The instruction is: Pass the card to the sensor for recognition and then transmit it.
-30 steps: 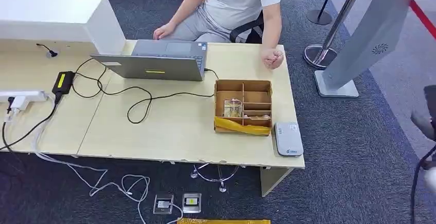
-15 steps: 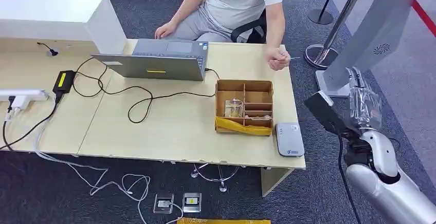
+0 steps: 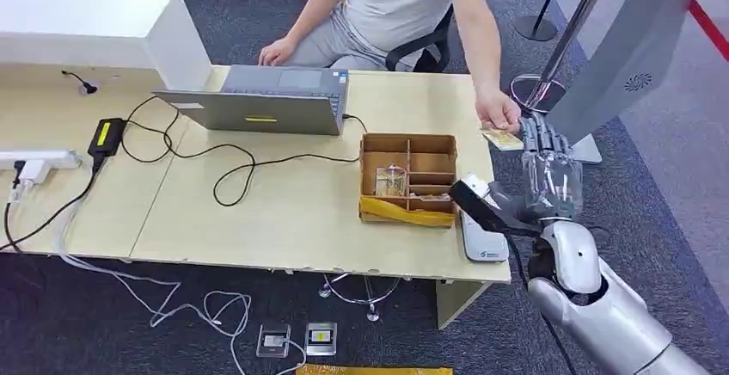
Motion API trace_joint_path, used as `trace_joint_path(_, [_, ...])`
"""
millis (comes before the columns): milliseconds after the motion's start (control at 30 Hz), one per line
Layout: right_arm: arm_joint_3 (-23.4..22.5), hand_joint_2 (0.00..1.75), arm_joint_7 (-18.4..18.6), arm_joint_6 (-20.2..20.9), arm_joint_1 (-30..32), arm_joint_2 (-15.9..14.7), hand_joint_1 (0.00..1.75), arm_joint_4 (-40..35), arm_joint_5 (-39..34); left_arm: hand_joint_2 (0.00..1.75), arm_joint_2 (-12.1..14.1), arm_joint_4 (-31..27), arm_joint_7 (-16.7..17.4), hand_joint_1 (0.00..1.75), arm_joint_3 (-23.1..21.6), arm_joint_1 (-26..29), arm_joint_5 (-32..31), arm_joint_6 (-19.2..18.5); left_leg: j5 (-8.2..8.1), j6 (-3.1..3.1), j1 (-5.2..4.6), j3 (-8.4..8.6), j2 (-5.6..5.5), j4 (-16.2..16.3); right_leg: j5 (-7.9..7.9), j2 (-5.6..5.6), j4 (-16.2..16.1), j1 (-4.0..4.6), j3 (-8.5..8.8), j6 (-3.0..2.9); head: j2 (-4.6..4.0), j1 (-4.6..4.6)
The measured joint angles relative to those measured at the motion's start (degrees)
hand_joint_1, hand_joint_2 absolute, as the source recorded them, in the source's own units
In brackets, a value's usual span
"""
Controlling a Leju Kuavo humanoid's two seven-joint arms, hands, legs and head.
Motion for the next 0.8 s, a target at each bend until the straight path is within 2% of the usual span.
trace_joint_path(300, [0.8,1.75,-0.6,-0.5,-0.1,3.0,0.0,4.4,0.5,0.0,0.2,0.0,2.3,0.0,-0.1,0.1,-0.3,0.2,0.0,0.0,0.0,0.01,0.02,0.0,0.0,0.0,0.0,0.0,-0.03,0.0,0.0,0.0])
trace_joint_path(333, [0.8,1.75,-0.6,-0.5,-0.1,3.1,0.05,4.7,0.5,0.0,0.2,0.0,2.3,0.0,-0.1,0.1,-0.3,0.2,0.0,0.0,0.0,0.01,0.02,0.0,0.0,0.0,0.0,0.0,-0.03,0.0,0.0,0.0])
trace_joint_path(367, [0.8,1.75,-0.6,-0.5,-0.1,3.1,1.75,4.9,0.5,0.0,0.3,0.0,2.4,0.0,-0.1,0.1,-0.4,0.2,0.0,0.0,0.0,0.01,0.02,0.0,0.0,0.0,0.0,0.0,-0.03,0.0,0.0,0.02])
trace_joint_path(567, [0.7,1.75,-1.1,-1.6,-0.1,3.5,1.75,5.9,-0.2,0.0,0.4,0.0,2.3,0.0,-0.2,0.1,-0.5,0.2,0.0,0.0,0.0,0.02,0.03,0.0,0.0,0.01,0.0,0.0,-0.03,0.0,0.0,0.02])
trace_joint_path(800, [0.6,1.75,-1.8,-1.9,0.1,3.5,1.75,6.6,-1.5,0.0,0.5,0.0,-0.1,0.0,-0.3,0.1,-0.9,0.0,0.0,0.0,-0.01,0.02,0.04,0.0,0.0,0.01,0.0,0.0,-0.04,0.0,0.0,0.0])
